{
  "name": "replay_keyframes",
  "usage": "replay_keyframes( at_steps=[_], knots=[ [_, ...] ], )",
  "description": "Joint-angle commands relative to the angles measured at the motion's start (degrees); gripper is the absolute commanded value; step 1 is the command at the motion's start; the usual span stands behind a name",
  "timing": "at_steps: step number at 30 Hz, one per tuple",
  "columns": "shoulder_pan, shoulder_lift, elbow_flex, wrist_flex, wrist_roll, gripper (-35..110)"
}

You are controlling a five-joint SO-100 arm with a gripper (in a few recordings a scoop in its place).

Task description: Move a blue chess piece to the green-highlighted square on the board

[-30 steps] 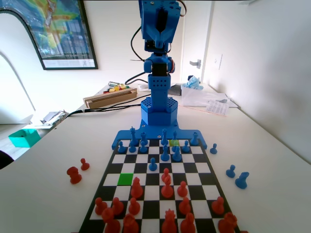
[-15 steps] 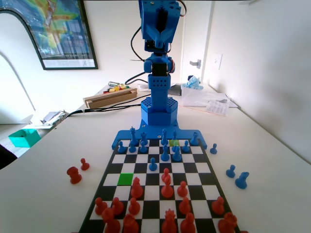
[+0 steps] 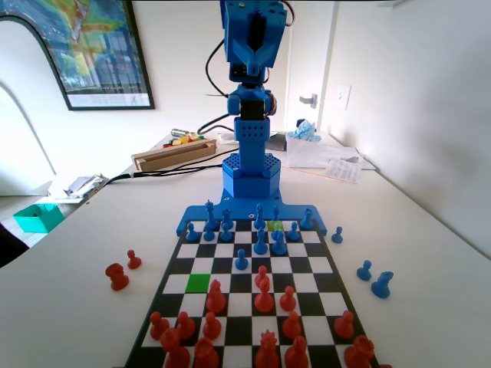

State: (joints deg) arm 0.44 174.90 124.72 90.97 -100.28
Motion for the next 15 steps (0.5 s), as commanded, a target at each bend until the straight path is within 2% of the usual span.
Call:
replay_keyframes(
  at_steps=[1,7,15],
  knots=[
    [0.35,0.18,0.18,-0.97,-1.05,1],
    [-0.53,-1.76,-2.11,-1.67,-1.49,1],
    [-3.16,-16.00,-12.92,-0.97,2.02,1]
  ],
)
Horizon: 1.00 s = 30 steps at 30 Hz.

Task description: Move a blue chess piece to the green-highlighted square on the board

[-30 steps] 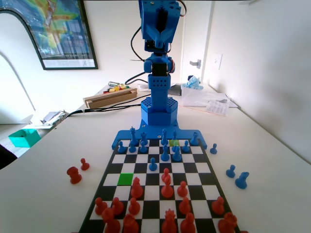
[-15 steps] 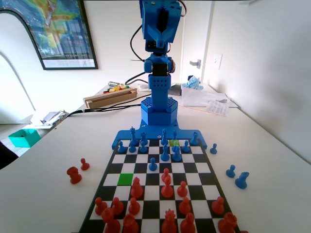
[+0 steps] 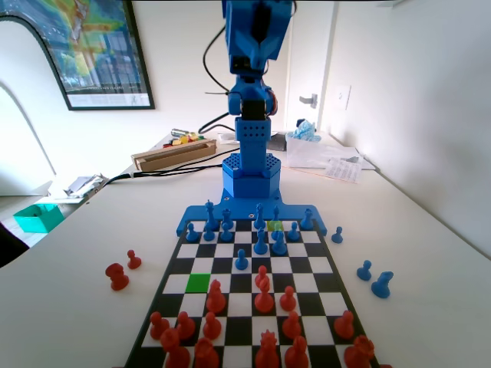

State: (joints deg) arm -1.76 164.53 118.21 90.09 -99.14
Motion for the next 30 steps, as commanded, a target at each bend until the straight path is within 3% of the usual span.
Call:
replay_keyframes(
  at_steps=[1,16,21,26,30],
  knots=[
    [-1.05,-7.73,-7.56,-0.09,1.58,1],
    [1.85,-42.45,-17.14,-5.62,15.03,1],
    [2.11,-48.87,-16.35,-9.23,25.93,1],
    [0.79,-49.39,-10.20,-14.68,45.35,1],
    [-1.58,-49.13,-5.89,-14.15,51.50,1]
  ],
)
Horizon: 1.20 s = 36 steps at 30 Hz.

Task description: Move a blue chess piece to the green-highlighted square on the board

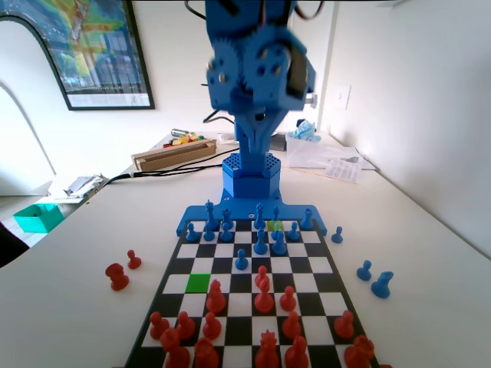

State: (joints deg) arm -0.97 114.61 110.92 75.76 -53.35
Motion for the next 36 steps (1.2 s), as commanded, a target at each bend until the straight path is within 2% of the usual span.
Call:
replay_keyframes(
  at_steps=[1,5,14,23,36],
  knots=[
    [-2.90,0.79,2.37,0.18,7.29,1],
    [-4.83,0.44,6.50,-1.67,12.66,1],
    [-9.93,-2.64,16.44,-8.09,18.02,1],
    [-12.22,-3.96,24.87,-13.54,18.90,5],
    [-13.80,-6.24,27.51,-15.12,20.04,11]
  ],
)
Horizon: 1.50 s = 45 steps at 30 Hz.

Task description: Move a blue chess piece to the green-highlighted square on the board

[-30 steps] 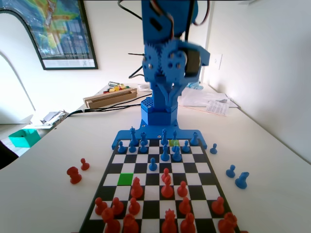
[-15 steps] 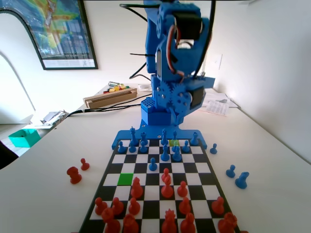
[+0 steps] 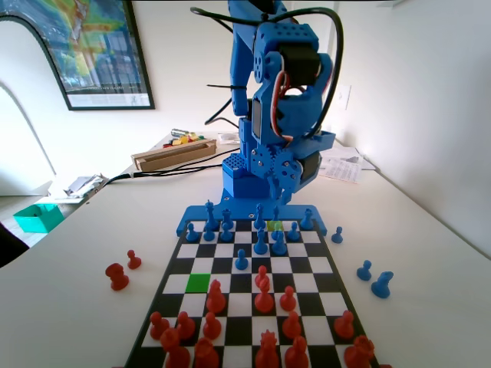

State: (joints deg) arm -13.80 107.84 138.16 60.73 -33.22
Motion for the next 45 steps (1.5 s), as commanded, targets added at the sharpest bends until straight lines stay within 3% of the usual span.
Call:
replay_keyframes(
  at_steps=[1,45],
  knots=[
    [-0.79,0.44,0.44,-0.26,0.00,11],
    [-1.49,-6.68,6.50,-10.20,-2.02,12]
  ],
)
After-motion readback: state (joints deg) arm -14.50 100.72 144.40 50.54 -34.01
